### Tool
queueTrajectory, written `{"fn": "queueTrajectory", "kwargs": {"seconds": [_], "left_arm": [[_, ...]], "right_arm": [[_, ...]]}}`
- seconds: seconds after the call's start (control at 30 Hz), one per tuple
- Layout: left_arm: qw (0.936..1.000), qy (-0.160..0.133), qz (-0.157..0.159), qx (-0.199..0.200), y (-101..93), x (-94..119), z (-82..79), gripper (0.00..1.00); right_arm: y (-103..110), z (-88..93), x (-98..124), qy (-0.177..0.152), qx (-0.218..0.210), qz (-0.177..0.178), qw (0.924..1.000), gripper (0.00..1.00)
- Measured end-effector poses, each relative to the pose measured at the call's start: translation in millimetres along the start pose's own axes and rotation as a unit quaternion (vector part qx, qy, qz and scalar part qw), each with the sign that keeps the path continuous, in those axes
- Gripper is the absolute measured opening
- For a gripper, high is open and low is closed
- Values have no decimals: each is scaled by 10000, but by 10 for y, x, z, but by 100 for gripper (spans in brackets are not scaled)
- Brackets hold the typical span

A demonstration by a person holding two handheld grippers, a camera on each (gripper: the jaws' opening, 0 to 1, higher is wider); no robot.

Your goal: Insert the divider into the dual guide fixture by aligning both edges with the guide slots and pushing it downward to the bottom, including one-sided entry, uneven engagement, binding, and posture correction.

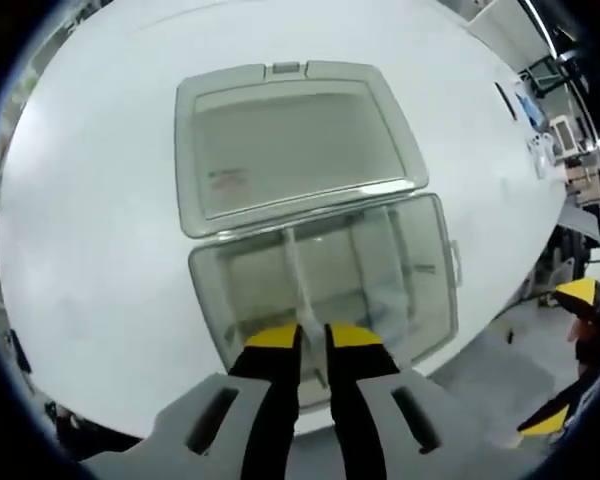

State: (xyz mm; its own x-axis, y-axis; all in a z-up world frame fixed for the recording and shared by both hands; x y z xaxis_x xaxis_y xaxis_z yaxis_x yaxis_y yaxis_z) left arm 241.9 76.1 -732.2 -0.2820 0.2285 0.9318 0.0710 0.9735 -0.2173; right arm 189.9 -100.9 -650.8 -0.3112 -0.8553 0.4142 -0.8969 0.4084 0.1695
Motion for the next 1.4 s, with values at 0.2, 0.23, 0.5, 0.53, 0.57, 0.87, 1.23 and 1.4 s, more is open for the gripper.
{"fn": "queueTrajectory", "kwargs": {"seconds": [0.2,0.23,0.5,0.53,0.57,0.87,1.23,1.4], "left_arm": [[9997,-159,159,30,23,65,-5,12],[9997,-182,187,39,20,75,-4,12],[9948,-814,590,-128,-2,173,-20,19],[9946,-827,622,-100,-6,193,-7,20],[9933,-910,701,-94,-15,215,-1,20],[9794,-1619,1193,-167,-89,415,49,24],[9574,-2261,1751,-411,-272,631,169,28],[9502,-2453,1849,-520,-289,712,244,28]], "right_arm": [[14,-32,-3,5,45,-10,10000,53],[16,-35,-2,8,49,-12,10000,53],[17,-73,22,0,111,-19,9999,55],[8,-74,25,10,126,-13,9999,55],[4,-75,32,13,129,-2,9999,55],[-19,-93,86,47,205,35,9998,56],[-4,-68,150,115,248,62,9996,57],[-18,-60,194,144,263,65,9995,58]]}}
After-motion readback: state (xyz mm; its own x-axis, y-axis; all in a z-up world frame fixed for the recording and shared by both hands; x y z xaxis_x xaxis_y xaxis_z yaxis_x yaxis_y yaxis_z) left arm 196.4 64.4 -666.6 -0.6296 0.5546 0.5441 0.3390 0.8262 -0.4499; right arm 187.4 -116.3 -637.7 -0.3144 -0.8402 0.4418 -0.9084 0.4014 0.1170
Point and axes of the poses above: the point that each gripper's makers call its tool centre point, and the gripper's own axes: x roughly backward along the fingers, y roughly to its left, z roughly out of its underside, the point moved 6 cm from there along x, roughly backward along the fingers, and after that the axes turned 10 degrees about -y, right-handed, at the moved point
